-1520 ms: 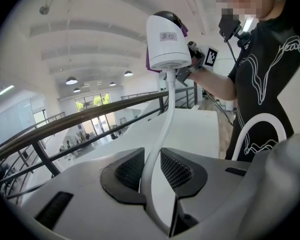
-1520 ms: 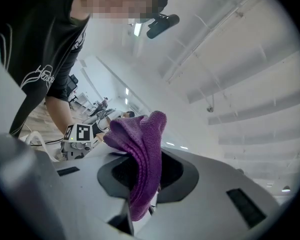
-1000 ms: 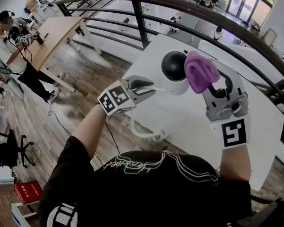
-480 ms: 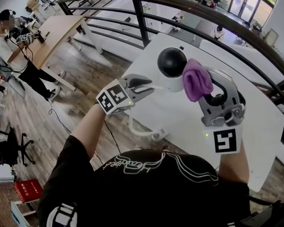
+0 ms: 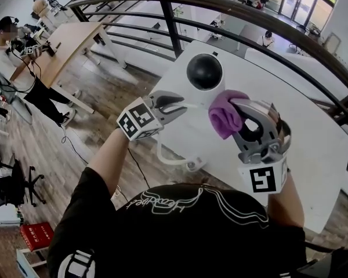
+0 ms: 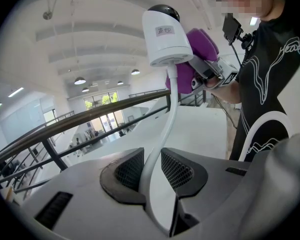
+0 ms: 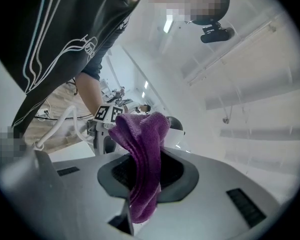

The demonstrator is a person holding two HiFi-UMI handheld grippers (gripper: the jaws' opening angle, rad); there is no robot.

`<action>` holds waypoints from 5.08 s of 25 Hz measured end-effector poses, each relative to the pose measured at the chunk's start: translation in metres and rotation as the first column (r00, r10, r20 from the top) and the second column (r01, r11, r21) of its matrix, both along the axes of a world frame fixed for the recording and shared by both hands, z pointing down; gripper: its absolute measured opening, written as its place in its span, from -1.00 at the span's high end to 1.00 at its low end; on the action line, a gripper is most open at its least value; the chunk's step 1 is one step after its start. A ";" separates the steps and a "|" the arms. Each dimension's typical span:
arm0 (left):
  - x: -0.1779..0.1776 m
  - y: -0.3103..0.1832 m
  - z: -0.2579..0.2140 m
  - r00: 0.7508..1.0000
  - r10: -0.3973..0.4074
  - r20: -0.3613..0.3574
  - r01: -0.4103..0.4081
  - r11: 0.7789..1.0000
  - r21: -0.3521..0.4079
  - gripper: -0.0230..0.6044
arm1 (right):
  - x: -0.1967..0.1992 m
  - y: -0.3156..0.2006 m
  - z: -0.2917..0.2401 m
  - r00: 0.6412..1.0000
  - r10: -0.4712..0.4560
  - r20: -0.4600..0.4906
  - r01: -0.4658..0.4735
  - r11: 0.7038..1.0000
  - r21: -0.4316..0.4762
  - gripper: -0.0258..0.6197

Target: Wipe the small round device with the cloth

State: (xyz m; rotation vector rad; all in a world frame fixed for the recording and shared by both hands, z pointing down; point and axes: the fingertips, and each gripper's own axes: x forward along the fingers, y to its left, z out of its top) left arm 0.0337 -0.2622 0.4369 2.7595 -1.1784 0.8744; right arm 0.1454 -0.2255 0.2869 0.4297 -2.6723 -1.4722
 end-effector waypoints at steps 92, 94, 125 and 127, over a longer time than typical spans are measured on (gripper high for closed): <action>-0.038 -0.006 -0.001 0.479 0.702 -0.527 -0.875 0.428 -0.226 0.61 | -0.171 0.022 0.011 -0.088 0.992 -0.089 -0.887 -0.118 -0.446 0.73; -0.046 -0.014 0.004 0.466 0.700 -0.541 -0.883 0.404 -0.237 0.62 | -0.181 0.011 0.000 -0.124 0.990 -0.064 -0.894 -0.140 -0.425 0.73; -0.062 -0.018 0.007 0.403 0.732 -0.549 -0.915 0.310 -0.259 0.61 | -0.160 -0.073 -0.058 -0.504 0.861 -0.066 -0.841 -0.472 0.264 0.73; -0.061 -0.019 0.007 0.406 0.731 -0.548 -0.913 0.313 -0.260 0.62 | -0.161 -0.075 -0.052 -0.507 0.859 -0.071 -0.836 -0.470 0.285 0.73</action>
